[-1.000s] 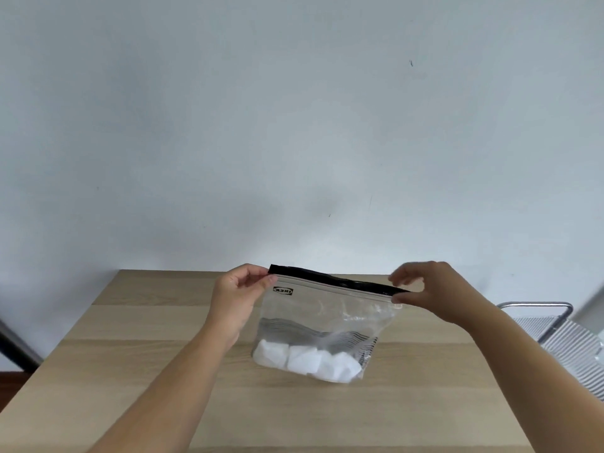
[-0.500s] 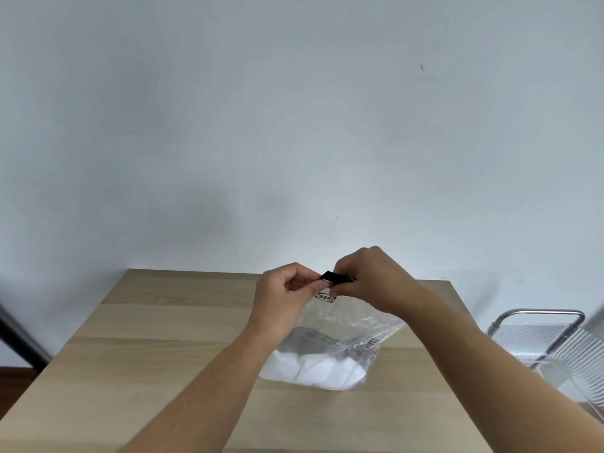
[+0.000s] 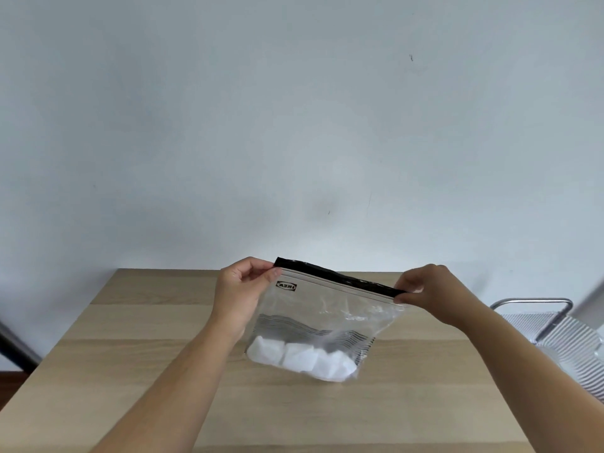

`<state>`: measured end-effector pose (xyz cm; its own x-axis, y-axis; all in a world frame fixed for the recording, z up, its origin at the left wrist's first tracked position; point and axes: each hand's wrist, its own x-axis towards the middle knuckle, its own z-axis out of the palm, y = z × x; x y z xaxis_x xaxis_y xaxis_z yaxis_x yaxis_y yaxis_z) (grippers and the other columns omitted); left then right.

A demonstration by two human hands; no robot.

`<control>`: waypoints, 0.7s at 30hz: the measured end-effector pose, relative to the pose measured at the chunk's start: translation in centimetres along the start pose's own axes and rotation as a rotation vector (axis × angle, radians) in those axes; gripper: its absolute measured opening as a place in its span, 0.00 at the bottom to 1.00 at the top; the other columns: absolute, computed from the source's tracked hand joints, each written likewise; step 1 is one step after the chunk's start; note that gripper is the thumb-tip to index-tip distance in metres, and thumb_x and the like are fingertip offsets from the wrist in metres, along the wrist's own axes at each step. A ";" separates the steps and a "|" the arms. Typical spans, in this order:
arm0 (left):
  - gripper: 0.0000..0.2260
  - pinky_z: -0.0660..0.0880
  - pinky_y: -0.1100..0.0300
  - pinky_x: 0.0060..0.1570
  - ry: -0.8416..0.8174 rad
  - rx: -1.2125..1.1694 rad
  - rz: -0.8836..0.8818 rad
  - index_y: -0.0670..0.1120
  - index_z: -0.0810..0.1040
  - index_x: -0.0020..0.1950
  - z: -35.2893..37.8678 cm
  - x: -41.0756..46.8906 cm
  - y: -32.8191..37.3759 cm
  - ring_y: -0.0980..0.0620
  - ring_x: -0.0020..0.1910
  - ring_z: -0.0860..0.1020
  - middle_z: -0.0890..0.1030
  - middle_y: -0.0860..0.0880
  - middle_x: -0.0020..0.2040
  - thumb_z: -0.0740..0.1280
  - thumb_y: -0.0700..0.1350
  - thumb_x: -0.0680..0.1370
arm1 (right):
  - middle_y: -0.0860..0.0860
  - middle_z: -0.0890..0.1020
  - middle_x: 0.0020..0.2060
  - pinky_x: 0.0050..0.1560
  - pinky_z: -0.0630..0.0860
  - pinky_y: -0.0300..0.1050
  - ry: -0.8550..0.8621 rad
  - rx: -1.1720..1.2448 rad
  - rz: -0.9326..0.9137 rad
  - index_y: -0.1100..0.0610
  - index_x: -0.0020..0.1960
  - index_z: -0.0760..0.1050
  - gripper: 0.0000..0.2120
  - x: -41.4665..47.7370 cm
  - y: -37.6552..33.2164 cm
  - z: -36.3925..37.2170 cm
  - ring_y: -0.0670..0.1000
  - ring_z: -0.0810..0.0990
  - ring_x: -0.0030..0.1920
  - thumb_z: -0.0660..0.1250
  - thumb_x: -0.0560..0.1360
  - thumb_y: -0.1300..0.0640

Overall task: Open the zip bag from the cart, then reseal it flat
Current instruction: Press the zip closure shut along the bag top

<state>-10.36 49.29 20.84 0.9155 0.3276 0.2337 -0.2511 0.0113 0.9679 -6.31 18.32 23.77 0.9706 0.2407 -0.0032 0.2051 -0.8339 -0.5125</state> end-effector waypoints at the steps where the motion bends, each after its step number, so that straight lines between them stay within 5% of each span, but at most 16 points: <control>1: 0.08 0.74 0.72 0.36 -0.007 -0.001 0.003 0.48 0.82 0.34 0.0 0.1 -0.2 0.62 0.32 0.78 0.82 0.55 0.30 0.74 0.35 0.67 | 0.39 0.84 0.32 0.51 0.78 0.52 0.011 -0.007 0.007 0.42 0.35 0.80 0.05 0.0 0.4 0.1 0.40 0.81 0.42 0.75 0.65 0.50; 9: 0.07 0.75 0.70 0.41 -0.210 0.046 -0.097 0.47 0.81 0.43 -0.7 -0.2 -1.9 0.58 0.40 0.82 0.85 0.54 0.38 0.73 0.38 0.69 | 0.40 0.85 0.34 0.49 0.79 0.48 0.036 0.189 -0.021 0.43 0.37 0.81 0.07 0.6 1.4 1.3 0.39 0.81 0.41 0.76 0.65 0.55; 14: 0.08 0.76 0.70 0.40 -0.104 -0.055 -0.233 0.47 0.82 0.42 -1.1 -0.7 -3.6 0.57 0.39 0.82 0.85 0.53 0.36 0.74 0.44 0.65 | 0.44 0.83 0.51 0.48 0.75 0.34 0.008 0.646 0.044 0.49 0.56 0.77 0.23 -0.1 2.9 4.7 0.40 0.80 0.52 0.78 0.64 0.60; 18: 0.13 0.76 0.66 0.44 -0.086 -0.118 -0.287 0.47 0.82 0.42 -1.9 -0.7 -4.6 0.57 0.41 0.83 0.86 0.52 0.38 0.76 0.49 0.60 | 0.54 0.85 0.50 0.46 0.77 0.36 -0.189 0.828 0.101 0.60 0.55 0.78 0.15 -0.6 3.6 9.2 0.50 0.84 0.51 0.73 0.68 0.65; 21: 0.23 0.74 0.64 0.53 -0.150 0.073 -0.357 0.50 0.78 0.55 -2.9 -1.0 -6.4 0.56 0.53 0.80 0.83 0.54 0.51 0.78 0.50 0.62 | 0.57 0.85 0.48 0.51 0.77 0.42 -0.193 0.802 0.158 0.60 0.52 0.80 0.12 -0.6 3.8 11.9 0.52 0.83 0.48 0.73 0.69 0.64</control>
<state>-10.60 51.59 14.15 0.9783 0.1738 -0.1131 0.1095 0.0303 0.9935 -7.62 20.92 11.63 0.9267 0.2924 -0.2360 -0.1544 -0.2762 -0.9486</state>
